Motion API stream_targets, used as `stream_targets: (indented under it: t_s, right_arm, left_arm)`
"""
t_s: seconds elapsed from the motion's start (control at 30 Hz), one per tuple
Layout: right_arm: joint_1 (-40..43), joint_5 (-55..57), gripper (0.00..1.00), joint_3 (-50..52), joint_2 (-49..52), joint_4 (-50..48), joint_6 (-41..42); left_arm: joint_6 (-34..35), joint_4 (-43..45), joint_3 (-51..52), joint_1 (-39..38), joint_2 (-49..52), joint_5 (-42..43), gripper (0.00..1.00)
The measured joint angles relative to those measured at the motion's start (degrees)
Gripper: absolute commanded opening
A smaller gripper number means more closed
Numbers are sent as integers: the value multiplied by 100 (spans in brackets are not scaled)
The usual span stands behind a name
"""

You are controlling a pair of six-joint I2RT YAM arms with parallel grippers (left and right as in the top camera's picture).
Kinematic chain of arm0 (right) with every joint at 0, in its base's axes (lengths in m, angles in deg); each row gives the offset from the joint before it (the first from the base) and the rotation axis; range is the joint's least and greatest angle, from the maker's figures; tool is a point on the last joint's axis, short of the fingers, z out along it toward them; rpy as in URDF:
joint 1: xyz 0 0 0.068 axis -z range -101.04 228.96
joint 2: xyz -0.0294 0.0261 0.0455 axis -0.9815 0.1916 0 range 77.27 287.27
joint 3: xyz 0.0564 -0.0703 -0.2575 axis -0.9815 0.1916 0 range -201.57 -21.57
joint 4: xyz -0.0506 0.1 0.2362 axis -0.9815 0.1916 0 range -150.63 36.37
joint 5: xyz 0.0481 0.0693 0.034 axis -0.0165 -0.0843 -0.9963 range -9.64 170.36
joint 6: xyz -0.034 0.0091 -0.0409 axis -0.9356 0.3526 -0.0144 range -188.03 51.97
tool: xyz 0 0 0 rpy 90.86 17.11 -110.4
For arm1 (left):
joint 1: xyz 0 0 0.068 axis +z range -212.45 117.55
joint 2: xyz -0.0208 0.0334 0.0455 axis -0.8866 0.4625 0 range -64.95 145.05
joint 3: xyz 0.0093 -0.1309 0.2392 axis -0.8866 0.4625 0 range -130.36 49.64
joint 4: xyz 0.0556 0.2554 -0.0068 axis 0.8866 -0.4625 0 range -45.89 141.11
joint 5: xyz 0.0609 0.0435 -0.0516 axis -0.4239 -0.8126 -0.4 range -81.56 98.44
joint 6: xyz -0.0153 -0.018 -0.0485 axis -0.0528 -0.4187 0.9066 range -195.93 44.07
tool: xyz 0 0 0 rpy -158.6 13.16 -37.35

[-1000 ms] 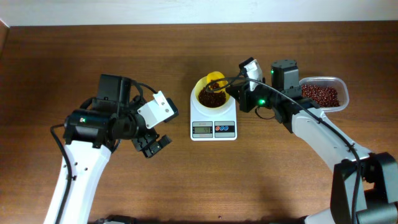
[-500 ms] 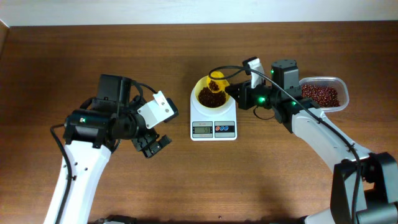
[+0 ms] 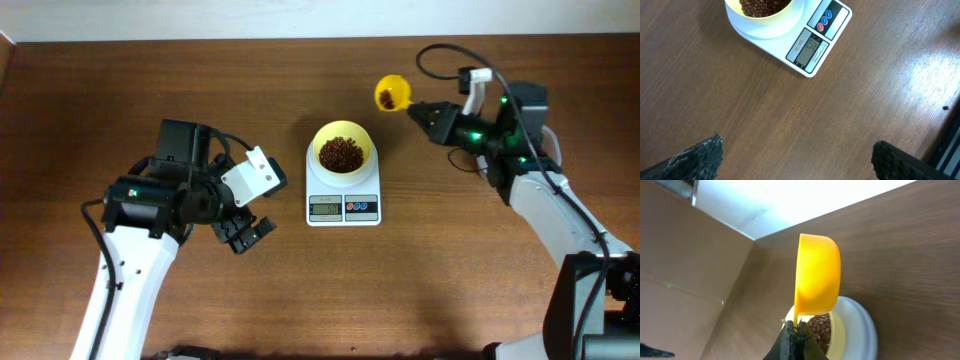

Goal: Scoop item into bowl and weigh 50g on scale
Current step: 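Lift the scoop away from the bowl and move it right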

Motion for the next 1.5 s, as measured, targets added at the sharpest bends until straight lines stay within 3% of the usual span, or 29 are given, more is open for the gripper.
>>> stream_targets:
  t_s: [0.3,0.47,0.53,0.67,0.87,0.97,1.07,1.13,1.2,1.27,1.37,1.5]
  right_arm:
    - [2144,-48,4,-26,-79,1976,-935]
    - [3217,44,4,-15,-1095,3364,-2135]
    - [3189,758,4,-22,-1556,3626,-2959]
    - [2389,2559,4,-22,-1478,3663,-3856]
    - [1134,5554,4,-22,-1423,3541,-4079]
    - [1121,5991,4,-22,-1423,3532,-4116]
    - [1117,5792,4,-22,-1519,3552,-3840]
    - [1115,5230,4,-24,-2129,3543,-3383]
    - [1110,4245,4,-31,-3003,3696,-2649]
    - [1099,3178,4,-118,-3626,4583,-2028]
    - [1099,2712,4,63,-3366,6382,-1679]
    - [1099,2107,4,1147,-2787,6426,-1340]
  left_arm:
    - [0,0,0,0,0,0,99]
    - [0,4,0,0,0,0,99]
    - [0,-2,0,0,0,0,99]
    - [0,-4,0,0,0,0,99]
    - [0,0,0,0,0,0,99]
    - [-2,-2,0,0,0,0,99]
    - [0,0,0,0,0,0,99]
    - [0,0,0,0,0,-2,99]
    - [0,4,0,0,0,0,99]
    - [0,-2,0,0,0,0,99]
    - [0,2,0,0,-4,0,99]
    - [-2,0,0,0,-4,-2,99]
